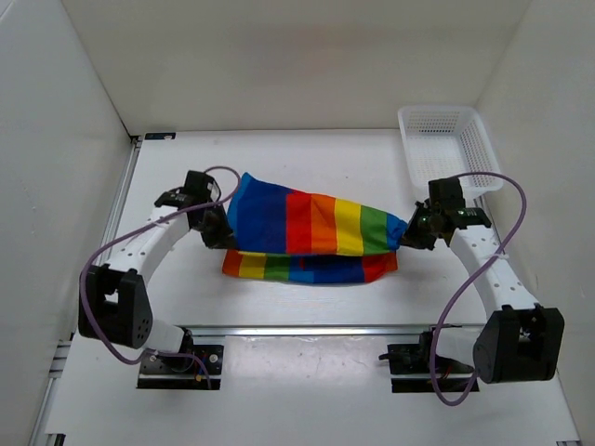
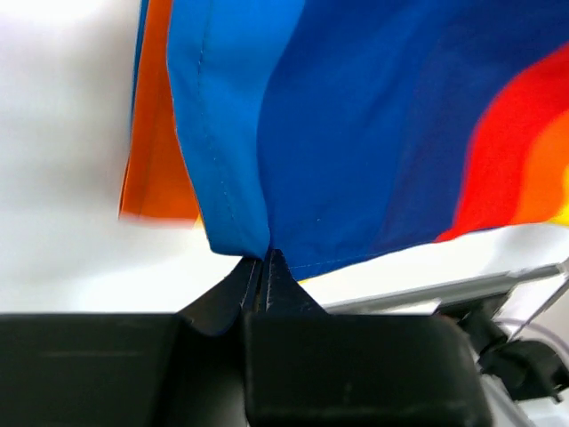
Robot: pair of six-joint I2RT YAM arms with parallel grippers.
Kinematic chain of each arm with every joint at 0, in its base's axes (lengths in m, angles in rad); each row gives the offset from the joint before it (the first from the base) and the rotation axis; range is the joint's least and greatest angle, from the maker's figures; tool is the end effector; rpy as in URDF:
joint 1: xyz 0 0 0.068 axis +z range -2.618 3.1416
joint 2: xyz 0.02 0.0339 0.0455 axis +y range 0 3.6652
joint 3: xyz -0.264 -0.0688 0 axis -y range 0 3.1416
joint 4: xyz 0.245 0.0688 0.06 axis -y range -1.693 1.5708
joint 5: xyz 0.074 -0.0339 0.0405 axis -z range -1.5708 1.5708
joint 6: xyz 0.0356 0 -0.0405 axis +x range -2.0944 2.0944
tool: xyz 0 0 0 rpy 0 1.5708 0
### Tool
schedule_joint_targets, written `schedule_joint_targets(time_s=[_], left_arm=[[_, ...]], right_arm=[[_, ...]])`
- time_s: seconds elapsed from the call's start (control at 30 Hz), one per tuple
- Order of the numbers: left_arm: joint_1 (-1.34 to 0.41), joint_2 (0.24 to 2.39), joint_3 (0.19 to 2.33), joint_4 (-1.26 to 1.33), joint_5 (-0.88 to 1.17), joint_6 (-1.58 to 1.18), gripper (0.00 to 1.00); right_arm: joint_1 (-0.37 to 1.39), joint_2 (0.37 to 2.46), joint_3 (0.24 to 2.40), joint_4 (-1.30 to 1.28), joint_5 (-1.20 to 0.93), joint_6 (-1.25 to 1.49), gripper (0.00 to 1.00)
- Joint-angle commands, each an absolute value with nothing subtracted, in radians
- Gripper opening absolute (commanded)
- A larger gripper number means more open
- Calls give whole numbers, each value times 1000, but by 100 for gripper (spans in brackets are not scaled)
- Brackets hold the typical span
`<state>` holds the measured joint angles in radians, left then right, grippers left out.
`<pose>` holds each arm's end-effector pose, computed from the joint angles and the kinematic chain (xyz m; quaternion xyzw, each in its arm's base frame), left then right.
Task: Fold and stack the shorts
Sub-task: Fold the shorts
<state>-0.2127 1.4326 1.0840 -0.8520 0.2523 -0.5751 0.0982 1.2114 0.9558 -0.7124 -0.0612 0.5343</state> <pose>0.2656 -0.0665 0.2466 -0.1529 0.9633 -0.1843 0.1211 0.2401 0.0258 0.2665 0.1976 0.9338 0.1200 0.2729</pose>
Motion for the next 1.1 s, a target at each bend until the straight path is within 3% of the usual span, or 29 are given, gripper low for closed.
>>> schedule_joint_targets(time_s=[0.0,0.13,0.23,0.3,0.37,0.43,0.5,0.53,0.67,0.87,1.07], left_arm=[[-219,1379,982,-857,267,-620,10],[-219,1379,905,-867,258,-647,10],[-229,1448,893,-867,216,-647,12],[-229,1503,873,-858,177,-657,22],[-229,1525,873,-839,155,-657,25],[-229,1536,873,-827,141,-657,42],[-238,1536,882,-827,141,-657,51],[-238,1536,882,-818,141,-657,68],[-238,1536,871,-818,141,-666,97],[-247,1499,827,-818,107,-724,99],[-256,1534,815,-781,95,-761,90]], right_arm=[[94,1157,919,-758,-46,508,0],[94,1115,891,-798,-28,508,5],[94,1089,868,-808,-28,508,39],[94,1080,853,-808,-38,508,57],[94,1071,818,-798,-61,517,63],[94,1071,798,-786,-70,526,73],[94,1071,782,-772,-71,526,74],[94,1071,769,-759,-71,535,77],[94,1071,738,-741,-104,545,80],[94,1071,701,-701,-135,554,82],[94,1129,683,-611,-155,581,81]])
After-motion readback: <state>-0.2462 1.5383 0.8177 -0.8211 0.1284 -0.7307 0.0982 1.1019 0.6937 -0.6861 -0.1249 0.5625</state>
